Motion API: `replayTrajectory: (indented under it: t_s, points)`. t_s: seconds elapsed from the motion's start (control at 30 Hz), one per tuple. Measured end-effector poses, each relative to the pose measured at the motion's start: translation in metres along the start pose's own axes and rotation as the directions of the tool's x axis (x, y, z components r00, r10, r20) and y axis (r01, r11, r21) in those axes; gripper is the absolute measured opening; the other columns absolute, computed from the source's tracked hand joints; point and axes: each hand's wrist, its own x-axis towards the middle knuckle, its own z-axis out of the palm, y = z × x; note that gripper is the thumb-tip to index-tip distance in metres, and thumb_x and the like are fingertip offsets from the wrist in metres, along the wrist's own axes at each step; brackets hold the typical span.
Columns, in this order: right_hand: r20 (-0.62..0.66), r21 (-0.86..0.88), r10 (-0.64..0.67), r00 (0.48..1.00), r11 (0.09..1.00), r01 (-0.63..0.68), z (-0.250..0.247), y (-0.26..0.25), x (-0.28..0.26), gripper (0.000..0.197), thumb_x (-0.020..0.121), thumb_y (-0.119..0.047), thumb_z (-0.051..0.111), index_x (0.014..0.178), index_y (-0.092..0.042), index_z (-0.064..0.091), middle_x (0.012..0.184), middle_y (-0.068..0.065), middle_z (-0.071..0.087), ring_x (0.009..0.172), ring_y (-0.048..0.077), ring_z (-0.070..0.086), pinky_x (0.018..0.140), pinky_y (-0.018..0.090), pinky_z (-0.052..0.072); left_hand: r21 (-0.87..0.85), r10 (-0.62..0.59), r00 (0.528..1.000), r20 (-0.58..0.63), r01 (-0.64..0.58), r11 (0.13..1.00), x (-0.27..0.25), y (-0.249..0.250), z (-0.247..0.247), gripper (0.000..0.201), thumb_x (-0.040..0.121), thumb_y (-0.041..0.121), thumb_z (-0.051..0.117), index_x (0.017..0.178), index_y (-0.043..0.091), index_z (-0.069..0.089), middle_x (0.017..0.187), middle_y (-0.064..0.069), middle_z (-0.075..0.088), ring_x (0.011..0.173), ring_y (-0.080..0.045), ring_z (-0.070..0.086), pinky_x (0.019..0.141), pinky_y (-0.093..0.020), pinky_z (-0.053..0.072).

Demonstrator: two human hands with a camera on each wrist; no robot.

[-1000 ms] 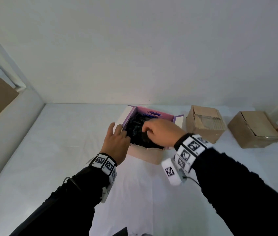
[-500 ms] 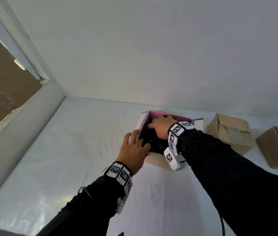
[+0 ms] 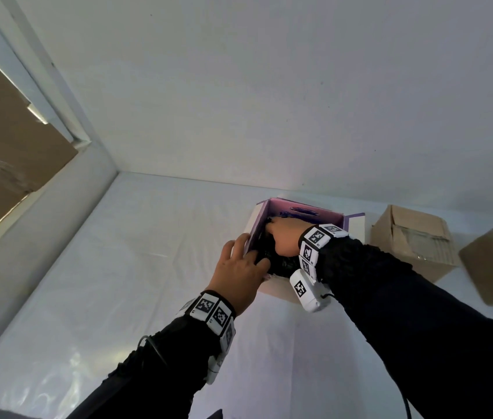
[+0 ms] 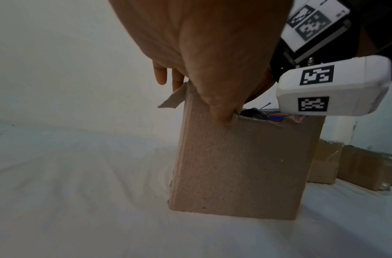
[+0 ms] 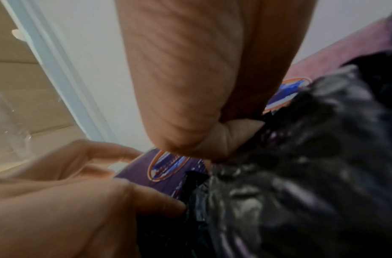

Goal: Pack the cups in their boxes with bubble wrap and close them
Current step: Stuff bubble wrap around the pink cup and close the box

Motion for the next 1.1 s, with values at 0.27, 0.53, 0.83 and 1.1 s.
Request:
replayTrajectory:
  t_s: [0.27,0.53,0.83,1.1]
  points:
    - [-0.122,0.204,0.109,0.987,0.976,-0.083,0.0,0.015,-0.015,0.043,0.074,-0.016,0.053,0.116,-0.021,0.053,0.115,0.005,0.057,0.102,0.026,0.054,0.085,0.039,0.049,0.065,-0.04,0.999,0.009,0.039,0.997,-0.003,0.008,-0.01,0.014,0.085,0.035,0.063,0.084,0.024,0.056,0.092,-0.001,0.063,0.129,-0.036,0.042,0.109,-0.057,0.02]
    - [-0.198,-0.161,0.374,0.906,0.899,-0.406,0.018,0.047,-0.062,0.036,0.084,-0.014,0.04,0.117,-0.014,0.055,0.116,0.008,0.063,0.125,0.027,0.034,0.106,0.048,0.014,-0.007,0.224,0.974,0.046,-0.224,0.975,0.01,0.01,-0.012,0.061,0.067,0.008,0.06,0.126,0.023,0.055,0.097,0.003,0.06,0.078,-0.021,0.059,0.08,-0.032,0.044]
    - [-0.452,0.013,0.286,0.845,0.949,-0.314,0.038,0.031,-0.101,0.014,0.079,-0.033,0.044,0.089,-0.024,0.047,0.096,-0.005,0.063,0.12,0.023,0.04,0.1,0.046,0.014,-0.011,0.215,0.975,0.047,-0.215,0.977,0.011,0.014,-0.013,0.055,0.057,0.001,0.067,0.109,0.019,0.063,0.075,0.003,0.061,0.056,-0.02,0.059,0.067,-0.031,0.044]
    - [-0.25,0.0,0.245,0.937,0.967,-0.253,0.067,0.031,-0.116,0.08,0.082,-0.083,0.016,0.098,-0.027,0.071,0.101,-0.011,0.062,0.131,0.018,0.028,0.109,0.057,-0.016,-0.008,0.22,0.974,0.056,-0.22,0.975,0.012,0.019,-0.01,0.04,0.045,0.001,0.07,0.08,0.02,0.06,0.062,0.005,0.055,0.046,-0.019,0.054,0.058,-0.028,0.04]
